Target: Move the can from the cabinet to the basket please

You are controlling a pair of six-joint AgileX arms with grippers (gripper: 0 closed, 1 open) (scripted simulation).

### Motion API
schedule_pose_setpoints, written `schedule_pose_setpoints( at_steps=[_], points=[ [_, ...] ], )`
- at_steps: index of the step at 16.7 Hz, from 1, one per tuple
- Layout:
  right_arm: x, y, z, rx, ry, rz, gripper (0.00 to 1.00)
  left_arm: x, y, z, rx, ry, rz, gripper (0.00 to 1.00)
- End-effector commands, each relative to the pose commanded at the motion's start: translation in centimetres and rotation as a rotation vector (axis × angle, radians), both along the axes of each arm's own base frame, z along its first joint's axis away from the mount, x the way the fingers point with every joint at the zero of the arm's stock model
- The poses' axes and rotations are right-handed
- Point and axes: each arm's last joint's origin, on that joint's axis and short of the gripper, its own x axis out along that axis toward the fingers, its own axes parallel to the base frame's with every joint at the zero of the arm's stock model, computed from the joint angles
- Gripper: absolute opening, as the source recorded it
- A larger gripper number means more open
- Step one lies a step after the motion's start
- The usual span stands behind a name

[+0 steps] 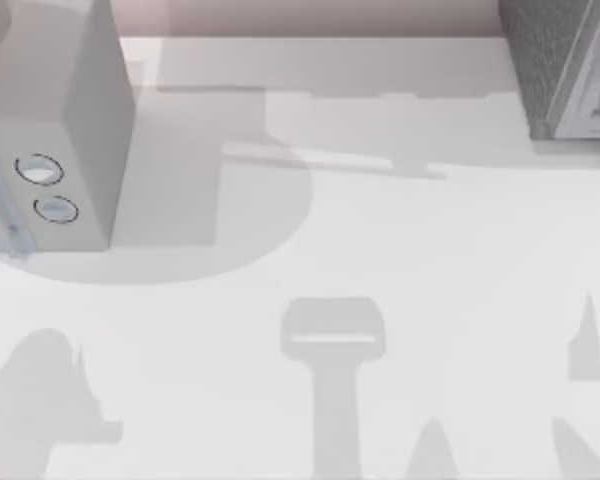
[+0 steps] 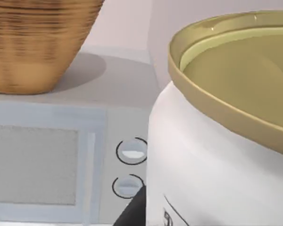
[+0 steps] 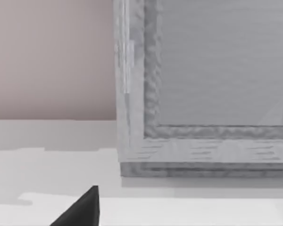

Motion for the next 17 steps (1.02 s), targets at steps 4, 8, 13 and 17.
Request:
schedule_pose_setpoints(
  at_steps=[4, 8, 13, 17],
  points=[
    [0.0, 0.0, 0.0, 0.000, 0.000, 0.000, 1.00, 1.2, 0.1, 8.3, -0.150, -0.156, -0.118, 0.00],
    [0.0, 0.0, 0.0, 0.000, 0.000, 0.000, 1.00, 5.2, 1.4, 18.7, -0.288, -0.305, -0.302, 0.00],
    [0.0, 0.0, 0.0, 0.000, 0.000, 0.000, 1.00, 14.1, 6.1, 29.3, -0.345, -0.386, -0.584, 0.00],
    [0.0, 0.0, 0.0, 0.000, 0.000, 0.000, 1.00, 22.4, 12.1, 32.1, -0.276, -0.337, -0.764, 0.00]
  ],
)
